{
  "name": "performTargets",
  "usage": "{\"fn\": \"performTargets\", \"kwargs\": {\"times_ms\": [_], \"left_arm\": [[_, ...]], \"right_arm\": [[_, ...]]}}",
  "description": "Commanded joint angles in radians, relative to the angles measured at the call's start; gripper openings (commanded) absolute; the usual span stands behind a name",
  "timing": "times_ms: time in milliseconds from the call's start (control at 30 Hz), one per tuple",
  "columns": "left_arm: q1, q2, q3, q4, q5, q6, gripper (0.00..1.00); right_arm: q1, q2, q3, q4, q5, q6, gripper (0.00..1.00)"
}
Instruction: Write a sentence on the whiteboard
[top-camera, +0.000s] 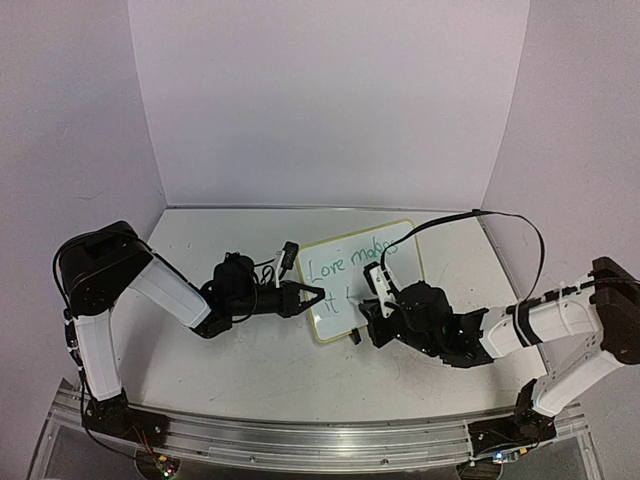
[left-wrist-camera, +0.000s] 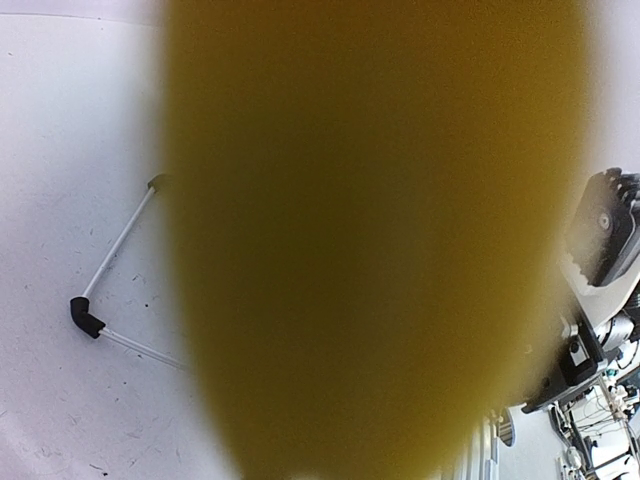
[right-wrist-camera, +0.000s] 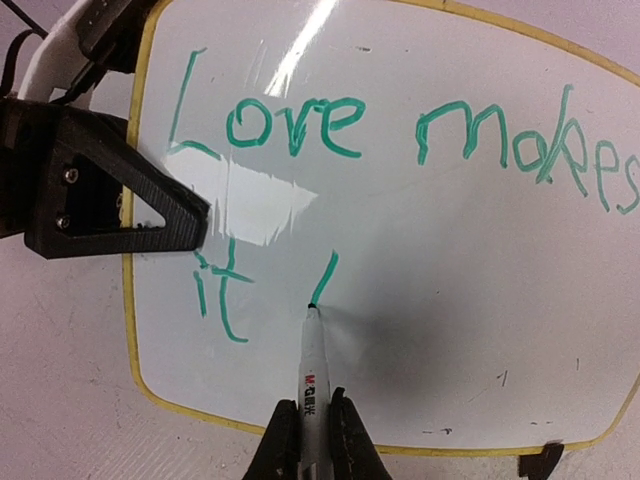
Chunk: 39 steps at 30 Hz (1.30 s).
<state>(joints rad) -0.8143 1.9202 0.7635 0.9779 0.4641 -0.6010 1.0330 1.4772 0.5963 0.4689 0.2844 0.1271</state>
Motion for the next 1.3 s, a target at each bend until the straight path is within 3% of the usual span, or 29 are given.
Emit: {"fn": "performTargets", "kwargs": {"times_ms": [0, 1267], "left_arm": [[0.029, 0.018, -0.008, -0.065, -0.052, -0.024, 0.00], [0.029, 0.025, -0.009, -0.064, -0.036, -0.030, 0.00]], "right_arm": [[0.013, -0.020, -0.018, -0.039, 0.029, 0.040, 0.00], [0.012, 0.002, 0.057, 0.017, 0.073, -0.001, 0.00]]}}
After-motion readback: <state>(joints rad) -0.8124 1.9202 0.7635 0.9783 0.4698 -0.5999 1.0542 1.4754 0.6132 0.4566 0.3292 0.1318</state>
